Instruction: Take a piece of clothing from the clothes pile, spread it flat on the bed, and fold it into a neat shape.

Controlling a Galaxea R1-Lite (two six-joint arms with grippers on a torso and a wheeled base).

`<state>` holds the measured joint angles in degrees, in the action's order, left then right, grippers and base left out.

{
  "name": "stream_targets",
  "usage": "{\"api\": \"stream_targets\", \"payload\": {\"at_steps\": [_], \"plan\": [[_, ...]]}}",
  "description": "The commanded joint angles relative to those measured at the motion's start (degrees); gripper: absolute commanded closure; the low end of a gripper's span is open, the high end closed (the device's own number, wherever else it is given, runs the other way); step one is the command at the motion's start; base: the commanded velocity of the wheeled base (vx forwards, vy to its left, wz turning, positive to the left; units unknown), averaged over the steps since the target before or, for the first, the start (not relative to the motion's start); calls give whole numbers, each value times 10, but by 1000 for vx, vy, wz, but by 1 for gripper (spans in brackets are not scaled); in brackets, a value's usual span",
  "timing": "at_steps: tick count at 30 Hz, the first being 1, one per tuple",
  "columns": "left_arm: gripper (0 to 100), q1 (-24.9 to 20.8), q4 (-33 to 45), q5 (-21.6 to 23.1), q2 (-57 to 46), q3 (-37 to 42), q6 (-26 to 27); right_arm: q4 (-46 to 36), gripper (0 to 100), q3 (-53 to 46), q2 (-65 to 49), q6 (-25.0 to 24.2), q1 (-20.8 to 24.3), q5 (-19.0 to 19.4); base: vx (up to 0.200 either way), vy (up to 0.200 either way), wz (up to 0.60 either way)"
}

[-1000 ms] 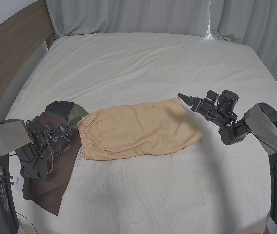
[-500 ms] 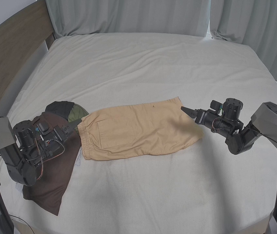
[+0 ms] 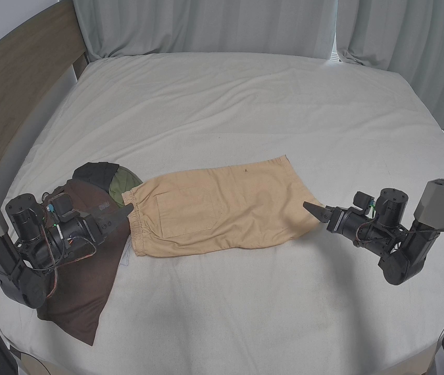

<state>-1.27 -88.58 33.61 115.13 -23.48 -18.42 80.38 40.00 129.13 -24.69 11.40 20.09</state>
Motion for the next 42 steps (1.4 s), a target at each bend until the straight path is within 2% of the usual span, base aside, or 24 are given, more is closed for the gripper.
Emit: {"api": "stream_targets", "payload": {"at_steps": [1,12,23,27,31,34,42], "plan": [[0,-4,0,-9,-10,6,31,6,0,-39,7,-1,1,-1,0,0,0],[0,-4,0,-11,8,8,48,11,0,-61,41,-4,25,-2,0,0,0],[0,-6,0,-10,11,11,48,36,0,-28,109,-7,43,-3,0,0,0],[0,-7,0,-10,13,11,48,37,0,-13,118,-37,50,-4,0,0,0],[0,-8,0,-10,13,12,48,38,0,11,136,-62,58,-31,0,0,0],[0,-8,0,-10,13,12,48,39,0,24,141,-92,68,-35,0,0,0],[0,-9,0,-11,13,12,48,61,0,55,168,-104,78,-47,0,0,0]]}}
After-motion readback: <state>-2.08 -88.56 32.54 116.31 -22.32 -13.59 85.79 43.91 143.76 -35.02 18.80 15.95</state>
